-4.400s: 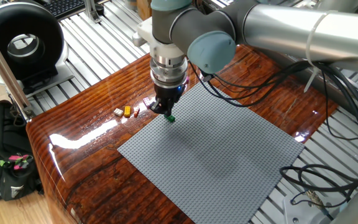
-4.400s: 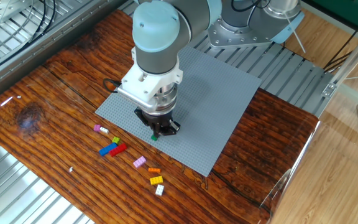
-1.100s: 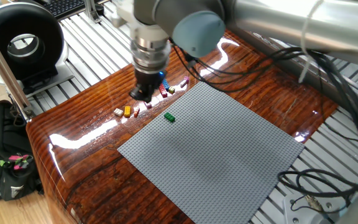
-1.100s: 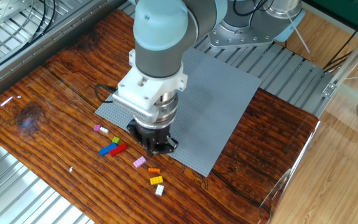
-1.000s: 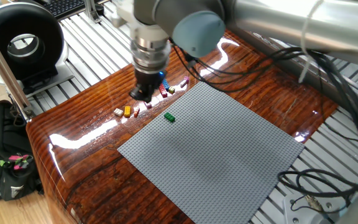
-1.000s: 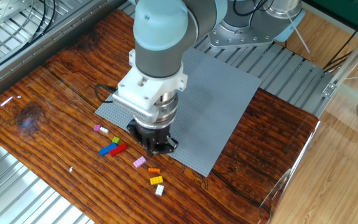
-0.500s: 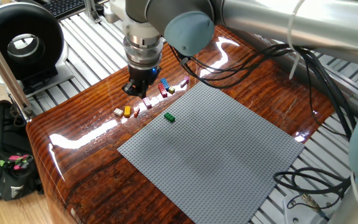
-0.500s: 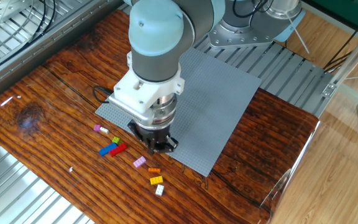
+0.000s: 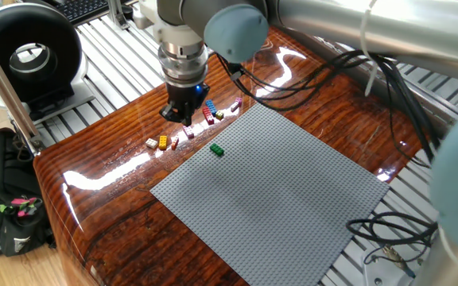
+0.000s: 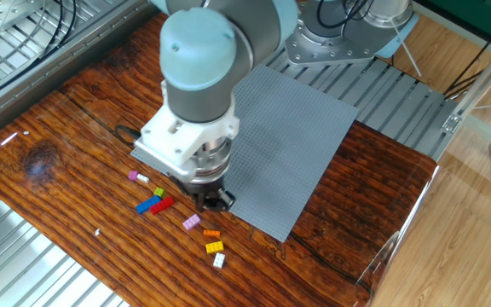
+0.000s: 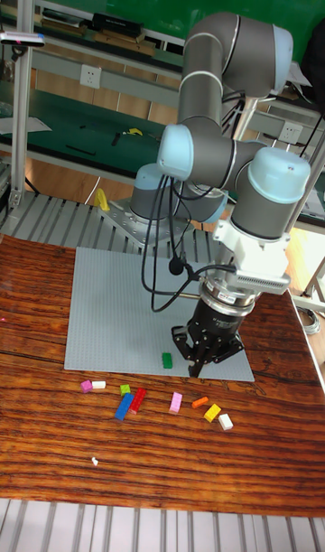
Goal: Build with small Lego blocks
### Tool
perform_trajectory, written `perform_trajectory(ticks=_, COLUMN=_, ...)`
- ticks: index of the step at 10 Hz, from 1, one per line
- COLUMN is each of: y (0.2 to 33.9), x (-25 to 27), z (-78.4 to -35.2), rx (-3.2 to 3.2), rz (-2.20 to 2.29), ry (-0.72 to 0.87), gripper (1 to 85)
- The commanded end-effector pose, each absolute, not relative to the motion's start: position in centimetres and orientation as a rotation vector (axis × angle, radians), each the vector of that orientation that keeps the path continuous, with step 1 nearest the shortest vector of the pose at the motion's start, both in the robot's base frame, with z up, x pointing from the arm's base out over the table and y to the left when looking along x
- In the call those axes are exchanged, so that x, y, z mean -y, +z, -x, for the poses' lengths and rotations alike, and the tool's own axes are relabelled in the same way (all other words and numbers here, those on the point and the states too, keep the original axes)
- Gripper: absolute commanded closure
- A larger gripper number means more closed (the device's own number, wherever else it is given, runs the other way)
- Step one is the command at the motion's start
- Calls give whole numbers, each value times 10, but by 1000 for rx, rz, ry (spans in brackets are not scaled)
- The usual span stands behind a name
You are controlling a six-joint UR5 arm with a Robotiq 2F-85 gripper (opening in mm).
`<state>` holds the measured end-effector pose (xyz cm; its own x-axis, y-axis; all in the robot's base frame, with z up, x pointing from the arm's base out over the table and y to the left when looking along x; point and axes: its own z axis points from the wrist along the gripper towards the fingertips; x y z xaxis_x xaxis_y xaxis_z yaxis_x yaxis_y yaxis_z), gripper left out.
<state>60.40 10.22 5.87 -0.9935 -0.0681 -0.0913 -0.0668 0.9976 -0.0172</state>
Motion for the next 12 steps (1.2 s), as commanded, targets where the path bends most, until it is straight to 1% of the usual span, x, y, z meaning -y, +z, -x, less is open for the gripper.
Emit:
perform_trajectory(ticks=1, y=44, x=-99, z=-622, rx=-2981, rz=24, ry=-9, gripper=700)
perform_trajectory(ticks=2, y=37, x=-99, z=-622, rx=-2966, rz=27, ry=8, gripper=643)
perform_trajectory(ticks=3, y=36, x=-100, z=-622, rx=-2970, rz=26, ry=27, gripper=607)
perform_trajectory(ticks=4, y=36, x=-103, z=-613, rx=-3008, rz=27, ry=50, gripper=467)
perform_trajectory(ticks=6, y=39, x=-100, z=-613, rx=-3015, rz=30, ry=50, gripper=330)
perform_trajectory(ticks=7, y=36, x=-92, z=-616, rx=-3016, rz=0, ry=6, gripper=320)
perform_trajectory(ticks=8, y=34, x=-90, z=-609, rx=-3043, rz=-37, ry=-1, gripper=333)
perform_trajectory(ticks=9, y=36, x=-90, z=-602, rx=-3066, rz=-57, ry=1, gripper=407)
perform_trajectory(ticks=10, y=37, x=-92, z=-607, rx=-3045, rz=-38, ry=20, gripper=370)
perform_trajectory(ticks=11, y=35, x=-93, z=-610, rx=-3037, rz=-43, ry=22, gripper=363)
perform_trajectory(ticks=12, y=28, x=-88, z=-616, rx=-3032, rz=-60, ry=-9, gripper=363)
